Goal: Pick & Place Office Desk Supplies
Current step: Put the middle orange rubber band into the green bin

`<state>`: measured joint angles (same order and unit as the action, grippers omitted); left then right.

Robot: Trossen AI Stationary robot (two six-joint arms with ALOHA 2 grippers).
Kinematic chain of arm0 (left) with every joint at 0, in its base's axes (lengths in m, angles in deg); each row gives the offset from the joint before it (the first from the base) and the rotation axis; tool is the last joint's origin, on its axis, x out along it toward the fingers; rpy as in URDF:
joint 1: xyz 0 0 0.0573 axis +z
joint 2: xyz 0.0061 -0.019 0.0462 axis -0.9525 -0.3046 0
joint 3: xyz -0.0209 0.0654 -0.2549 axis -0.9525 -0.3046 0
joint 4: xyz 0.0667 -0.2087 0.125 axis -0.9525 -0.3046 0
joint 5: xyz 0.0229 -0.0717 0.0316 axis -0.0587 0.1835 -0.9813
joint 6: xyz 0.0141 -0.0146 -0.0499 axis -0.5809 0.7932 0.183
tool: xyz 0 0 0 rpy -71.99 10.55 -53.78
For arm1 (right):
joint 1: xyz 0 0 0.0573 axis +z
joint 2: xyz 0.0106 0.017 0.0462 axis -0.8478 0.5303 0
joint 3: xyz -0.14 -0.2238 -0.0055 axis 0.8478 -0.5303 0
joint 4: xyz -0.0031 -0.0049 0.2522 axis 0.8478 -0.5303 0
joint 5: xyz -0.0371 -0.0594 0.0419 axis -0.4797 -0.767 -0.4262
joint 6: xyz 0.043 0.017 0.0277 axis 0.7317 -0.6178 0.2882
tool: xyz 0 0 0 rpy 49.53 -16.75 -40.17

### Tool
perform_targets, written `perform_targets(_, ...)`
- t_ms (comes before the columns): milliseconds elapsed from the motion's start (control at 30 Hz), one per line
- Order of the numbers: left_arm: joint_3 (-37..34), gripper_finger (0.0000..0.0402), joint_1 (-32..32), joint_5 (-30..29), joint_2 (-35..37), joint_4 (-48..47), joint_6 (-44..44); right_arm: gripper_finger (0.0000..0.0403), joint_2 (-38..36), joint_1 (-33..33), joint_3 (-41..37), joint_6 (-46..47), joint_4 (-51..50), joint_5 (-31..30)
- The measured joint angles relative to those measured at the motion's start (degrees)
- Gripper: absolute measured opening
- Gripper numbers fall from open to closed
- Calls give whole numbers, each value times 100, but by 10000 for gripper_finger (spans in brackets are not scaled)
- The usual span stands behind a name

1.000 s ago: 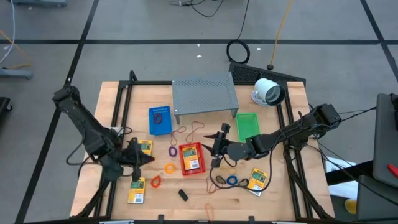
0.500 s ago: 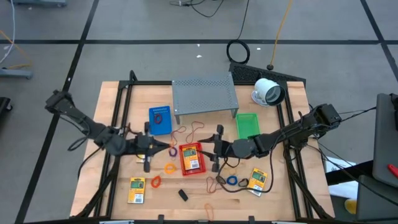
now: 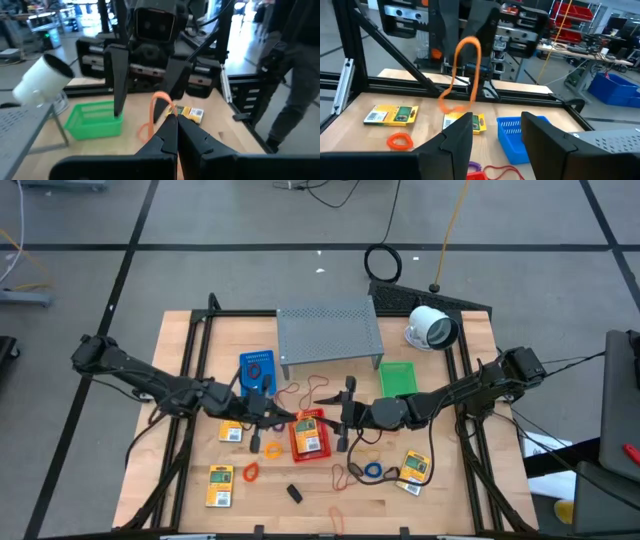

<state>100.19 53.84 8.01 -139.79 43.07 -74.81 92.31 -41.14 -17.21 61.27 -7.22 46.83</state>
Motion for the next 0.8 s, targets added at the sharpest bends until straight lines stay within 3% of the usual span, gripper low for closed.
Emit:
perform_targets(500, 0, 0, 692, 1112, -643, 530, 229, 155, 2, -314, -641, 291, 1005, 250)
perform_targets(800, 0, 0, 729, 1219, -730, 679, 229, 155, 2, -450, -666, 542, 1056, 839)
